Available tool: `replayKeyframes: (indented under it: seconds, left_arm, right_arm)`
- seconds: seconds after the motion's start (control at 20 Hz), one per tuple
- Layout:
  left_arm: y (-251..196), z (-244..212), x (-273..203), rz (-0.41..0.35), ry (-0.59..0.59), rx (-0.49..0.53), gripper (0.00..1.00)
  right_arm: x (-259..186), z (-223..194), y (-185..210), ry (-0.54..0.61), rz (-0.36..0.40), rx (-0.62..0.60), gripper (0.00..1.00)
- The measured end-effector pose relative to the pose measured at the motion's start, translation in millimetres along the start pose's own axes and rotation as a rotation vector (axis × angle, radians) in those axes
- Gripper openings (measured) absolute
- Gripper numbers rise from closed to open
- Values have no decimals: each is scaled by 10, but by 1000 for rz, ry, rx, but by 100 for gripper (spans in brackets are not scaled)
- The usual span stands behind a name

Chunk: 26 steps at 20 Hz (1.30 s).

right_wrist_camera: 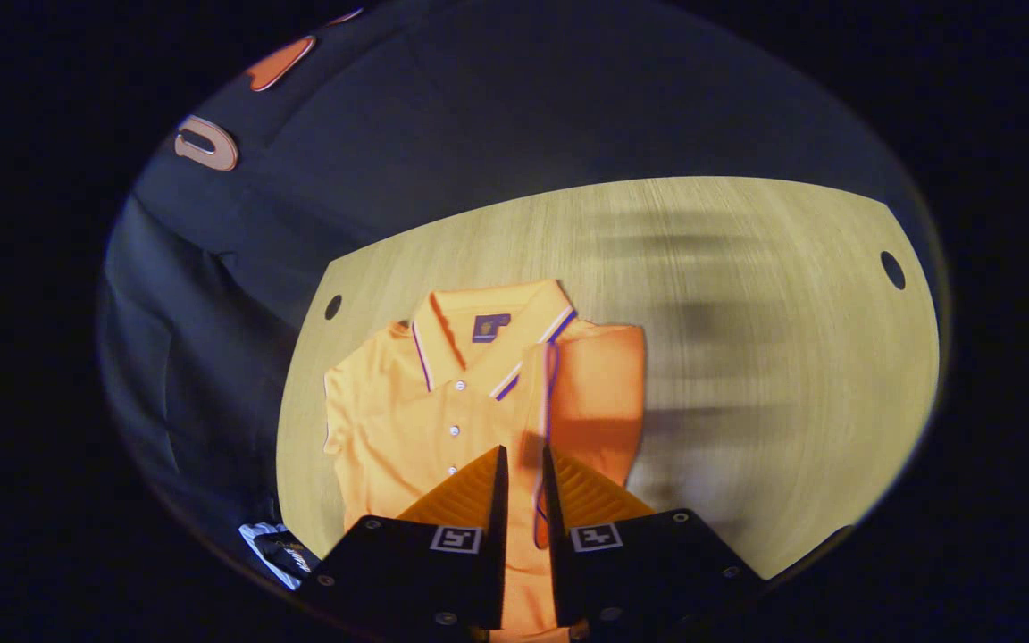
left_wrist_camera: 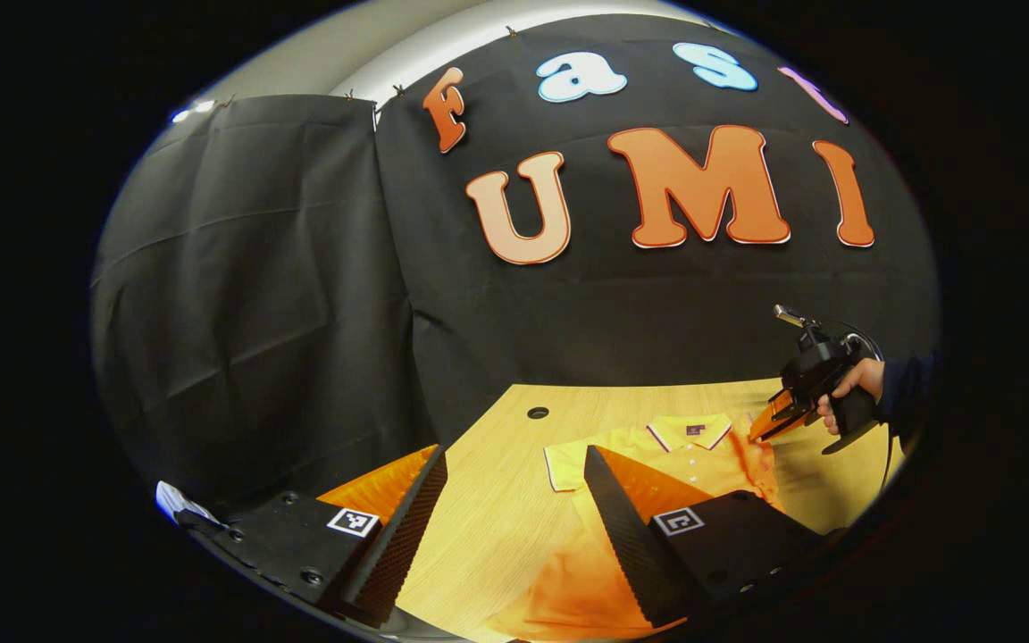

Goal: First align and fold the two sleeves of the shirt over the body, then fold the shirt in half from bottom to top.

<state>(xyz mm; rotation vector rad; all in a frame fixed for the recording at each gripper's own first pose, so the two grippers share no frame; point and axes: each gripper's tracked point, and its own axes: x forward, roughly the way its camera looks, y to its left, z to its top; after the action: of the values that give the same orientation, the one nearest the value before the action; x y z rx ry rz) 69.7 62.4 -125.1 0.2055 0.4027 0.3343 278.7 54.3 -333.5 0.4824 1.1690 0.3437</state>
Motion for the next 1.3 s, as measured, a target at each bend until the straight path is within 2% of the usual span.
replayKeyframes:
  seconds: [0.05,0.1,0.15,0.2,0.25,0.3,0.45,0.5,0.6,0.75,0.85,1.1,1.3]
  left_arm:
    - [23,-3,3,7,4,0,96]
    - [29,-19,17,10,8,-2,96]
    - [45,-18,29,12,10,-7,96]
    - [55,-22,63,11,14,-15,96]
    - [80,-13,97,12,19,-22,96]
    - [92,-3,132,11,22,-31,95]
    - [94,11,227,0,30,-35,96]
    - [80,25,250,-9,27,-28,96]
    - [65,40,337,-37,25,-23,95]
    - [75,-10,541,-87,51,-28,95]
    - [72,-89,741,-126,80,-47,95]
    - [22,-243,1356,-249,159,-40,95]
    - [-86,-422,1793,-347,235,-46,96]
  right_arm:
    - [-6,27,28,-7,11,2,27]
    - [-19,30,31,-10,18,5,38]
    - [-38,48,26,-19,25,7,41]
    - [-83,75,17,-34,28,3,58]
    - [-123,107,-3,-56,30,0,41]
    - [-168,125,0,-76,34,-7,58]
    - [-377,138,12,-118,64,-26,75]
    - [-458,146,-11,-139,60,-33,84]
    - [-576,192,-55,-199,38,-49,93]
    - [-876,176,16,-290,53,-76,97]
    - [-1037,101,26,-332,33,-95,98]
    - [-1497,-36,57,-470,-106,-148,98]
    - [-1861,-281,131,-539,-209,-139,98]
